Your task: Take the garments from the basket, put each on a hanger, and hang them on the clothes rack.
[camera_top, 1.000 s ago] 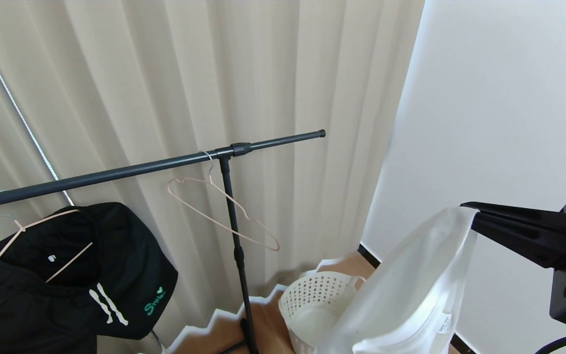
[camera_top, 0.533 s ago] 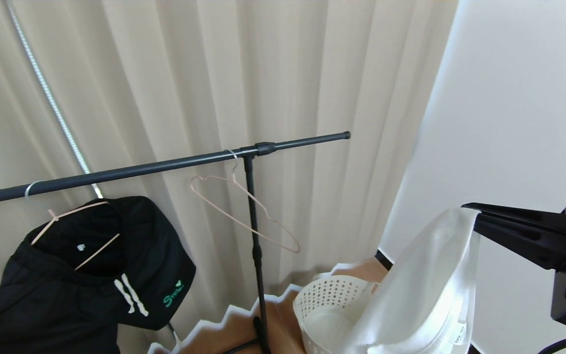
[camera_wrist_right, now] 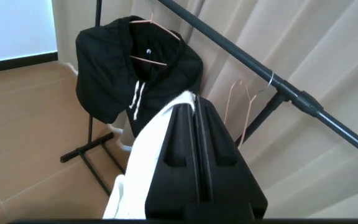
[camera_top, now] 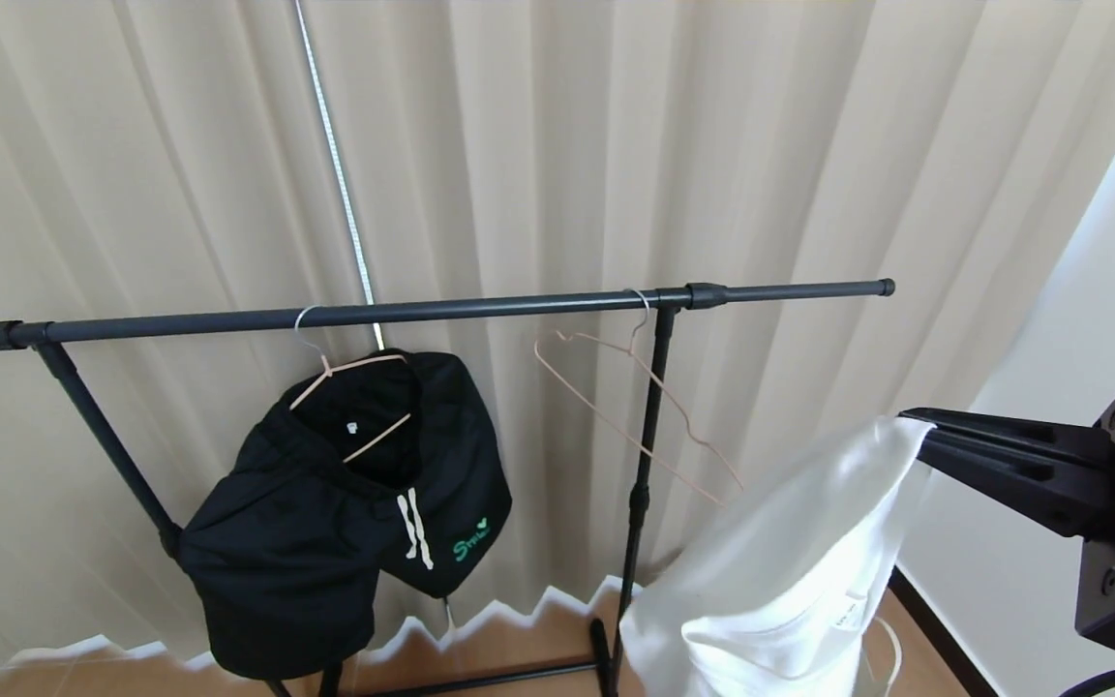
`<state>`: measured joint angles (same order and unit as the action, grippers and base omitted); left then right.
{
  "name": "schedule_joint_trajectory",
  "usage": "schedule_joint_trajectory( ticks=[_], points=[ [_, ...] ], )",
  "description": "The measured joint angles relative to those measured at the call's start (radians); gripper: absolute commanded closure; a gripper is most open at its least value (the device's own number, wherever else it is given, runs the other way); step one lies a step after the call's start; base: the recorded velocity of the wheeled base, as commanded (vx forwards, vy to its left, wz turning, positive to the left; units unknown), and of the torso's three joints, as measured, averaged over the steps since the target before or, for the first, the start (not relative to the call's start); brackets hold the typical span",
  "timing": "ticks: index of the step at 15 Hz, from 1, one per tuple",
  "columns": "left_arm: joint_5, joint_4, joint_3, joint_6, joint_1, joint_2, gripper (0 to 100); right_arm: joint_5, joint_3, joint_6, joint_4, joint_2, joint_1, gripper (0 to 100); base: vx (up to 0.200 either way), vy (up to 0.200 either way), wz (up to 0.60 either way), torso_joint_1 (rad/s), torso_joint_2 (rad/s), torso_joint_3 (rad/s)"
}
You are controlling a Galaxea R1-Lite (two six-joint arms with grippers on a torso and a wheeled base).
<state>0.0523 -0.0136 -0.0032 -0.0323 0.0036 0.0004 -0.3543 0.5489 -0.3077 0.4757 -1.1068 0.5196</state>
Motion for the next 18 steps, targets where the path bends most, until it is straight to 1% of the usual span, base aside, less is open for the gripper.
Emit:
schedule_joint_trajectory(
  ticks=[3,4,12,15,18],
  points=[
    [0.000,0.001,0.000,0.000,0.000,0.000,0,0.000,0.000,0.000,0.000,0.001,0.000,100,0.000,0.000,0.00,0.000,0.00,0.000],
    [0.000,0.001,0.000,0.000,0.001,0.000,0,0.000,-0.001,0.000,-0.001,0.000,0.000,100,0.000,0.000,0.60,0.002,-0.01,0.002],
    [0.000,-0.001,0.000,0.000,0.000,0.000,0,0.000,-0.009,-0.002,0.002,0.001,0.000,100,0.000,0.000,0.00,0.000,0.00,0.000],
    [0.000,0.000,0.000,0.000,0.001,0.000,0,0.000,-0.011,-0.002,0.000,0.001,0.000,100,0.000,0.000,0.60,0.002,0.00,0.001],
    [0.000,0.001,0.000,0.000,0.001,0.000,0,0.002,-0.015,-0.003,-0.004,0.005,0.000,100,0.000,0.000,0.00,0.000,0.00,0.000]
  ],
)
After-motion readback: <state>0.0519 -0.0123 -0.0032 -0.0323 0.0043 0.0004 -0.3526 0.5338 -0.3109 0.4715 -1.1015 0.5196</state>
